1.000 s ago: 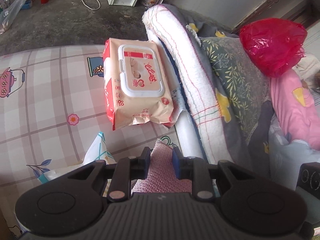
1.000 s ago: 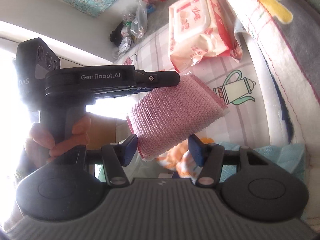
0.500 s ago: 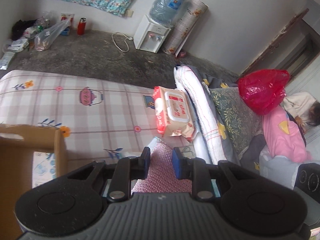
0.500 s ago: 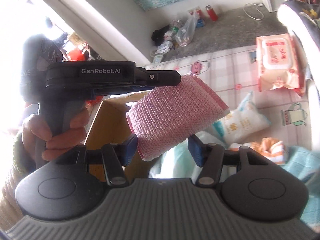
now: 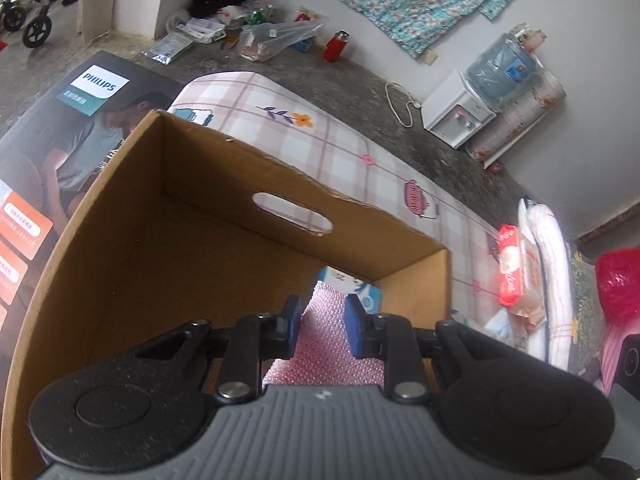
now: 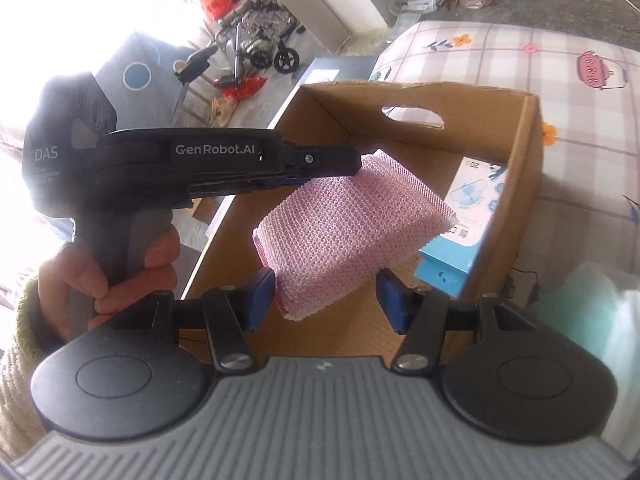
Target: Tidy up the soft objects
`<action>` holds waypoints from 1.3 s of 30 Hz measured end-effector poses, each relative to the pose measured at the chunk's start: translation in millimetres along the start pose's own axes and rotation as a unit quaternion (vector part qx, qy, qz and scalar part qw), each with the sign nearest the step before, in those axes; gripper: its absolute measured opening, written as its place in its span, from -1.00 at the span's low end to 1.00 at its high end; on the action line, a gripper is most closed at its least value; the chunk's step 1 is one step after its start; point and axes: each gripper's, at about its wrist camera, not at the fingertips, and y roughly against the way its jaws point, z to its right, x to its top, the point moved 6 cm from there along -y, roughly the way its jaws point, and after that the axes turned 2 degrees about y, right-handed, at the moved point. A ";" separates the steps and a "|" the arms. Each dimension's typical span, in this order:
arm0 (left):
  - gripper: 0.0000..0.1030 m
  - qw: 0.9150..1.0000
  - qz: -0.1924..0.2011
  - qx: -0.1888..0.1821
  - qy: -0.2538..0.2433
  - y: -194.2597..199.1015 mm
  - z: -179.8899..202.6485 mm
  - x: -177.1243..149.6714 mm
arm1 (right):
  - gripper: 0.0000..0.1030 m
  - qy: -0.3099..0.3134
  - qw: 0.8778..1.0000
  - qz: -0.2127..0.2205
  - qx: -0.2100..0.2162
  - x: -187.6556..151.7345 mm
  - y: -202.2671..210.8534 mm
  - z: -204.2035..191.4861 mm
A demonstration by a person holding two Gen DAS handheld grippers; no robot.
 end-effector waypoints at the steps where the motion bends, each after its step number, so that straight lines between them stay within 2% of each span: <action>1: -0.55 1.000 0.000 0.006 0.009 -6.5 -11.0 3.0 | 0.07 0.002 1.000 -0.007 -0.004 5.3 -13.0 -4.1; 4: -0.55 0.999 -0.011 0.022 0.023 -27.5 -32.6 11.1 | 0.08 0.024 0.999 -0.012 -0.035 20.6 -41.6 -8.5; 8: -0.51 0.998 -0.030 0.050 0.037 -57.0 -54.1 9.7 | 0.08 0.067 0.991 -0.010 -0.115 36.4 -72.0 -0.3; 10: -0.51 0.997 -0.040 0.051 0.039 -63.7 -58.3 5.9 | 0.08 0.068 0.989 -0.012 -0.128 38.3 -77.5 5.7; 12: -0.50 0.997 -0.045 0.054 0.025 -65.8 -59.4 0.3 | 0.08 0.067 0.990 -0.012 -0.123 36.3 -71.4 15.0; 15: -0.37 0.996 -0.043 0.072 -0.002 -64.4 -55.9 -5.2 | 0.08 0.074 0.990 0.003 -0.117 28.1 -54.5 24.5; 18: -0.31 0.995 -0.043 0.086 -0.005 -62.2 -55.9 -8.8 | 0.08 0.081 0.990 0.023 -0.110 20.4 -32.5 24.4; 20: -0.15 0.994 -0.057 0.095 0.000 -61.6 -57.0 -13.6 | 0.08 0.077 0.991 0.038 -0.100 13.5 -15.2 25.8; 23: 0.21 0.991 -0.081 0.109 -0.005 -62.5 -58.3 -23.2 | 0.08 0.066 0.993 0.057 -0.085 -1.2 11.7 29.0; 24: 0.26 0.990 -0.088 0.114 -0.006 -63.3 -58.8 -27.2 | 0.08 0.065 0.992 0.062 -0.084 -7.1 20.3 30.2; 28: 0.33 0.989 -0.104 0.108 0.011 -70.1 -61.5 -39.7 | 0.08 0.059 0.992 0.073 -0.087 -27.9 42.2 38.7; 35: 0.31 0.991 -0.081 0.099 0.024 -77.5 -48.9 -41.1 | 0.08 0.037 0.992 0.083 -0.091 -51.5 56.4 54.5; 39: 0.31 0.993 -0.059 0.104 0.012 -83.2 -42.3 -32.0 | 0.08 0.024 0.991 0.086 -0.096 -59.8 59.9 60.9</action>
